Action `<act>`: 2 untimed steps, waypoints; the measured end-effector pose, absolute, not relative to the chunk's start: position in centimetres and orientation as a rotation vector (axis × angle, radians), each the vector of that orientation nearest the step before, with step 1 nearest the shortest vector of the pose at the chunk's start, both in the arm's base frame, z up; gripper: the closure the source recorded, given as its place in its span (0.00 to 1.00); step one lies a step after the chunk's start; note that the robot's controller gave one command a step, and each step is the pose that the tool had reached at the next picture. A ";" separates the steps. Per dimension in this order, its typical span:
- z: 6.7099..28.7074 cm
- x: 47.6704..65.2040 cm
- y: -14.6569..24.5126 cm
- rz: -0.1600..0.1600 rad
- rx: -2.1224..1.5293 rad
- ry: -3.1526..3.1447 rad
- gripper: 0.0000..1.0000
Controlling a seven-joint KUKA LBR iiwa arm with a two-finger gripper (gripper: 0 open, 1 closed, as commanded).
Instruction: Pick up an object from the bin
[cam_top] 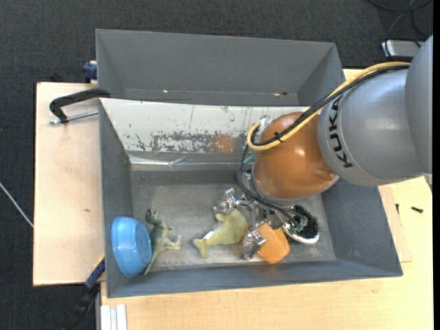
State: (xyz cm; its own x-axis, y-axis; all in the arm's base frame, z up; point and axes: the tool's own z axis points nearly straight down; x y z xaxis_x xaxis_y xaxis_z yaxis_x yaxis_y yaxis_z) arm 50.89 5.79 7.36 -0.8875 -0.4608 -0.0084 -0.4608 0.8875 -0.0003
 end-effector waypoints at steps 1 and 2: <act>7.5 51.1 5.9 0.004 -0.741 3.038 1.00; 19.0 54.0 4.6 -0.002 -0.768 3.030 1.00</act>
Offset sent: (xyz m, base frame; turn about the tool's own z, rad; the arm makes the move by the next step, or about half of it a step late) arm 0.0000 0.0000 0.0000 0.0000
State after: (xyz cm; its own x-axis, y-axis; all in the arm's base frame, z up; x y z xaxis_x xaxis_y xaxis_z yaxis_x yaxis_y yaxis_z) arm 53.97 4.57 19.01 -0.8792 -0.4763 -0.0146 -0.4762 0.8793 -0.0053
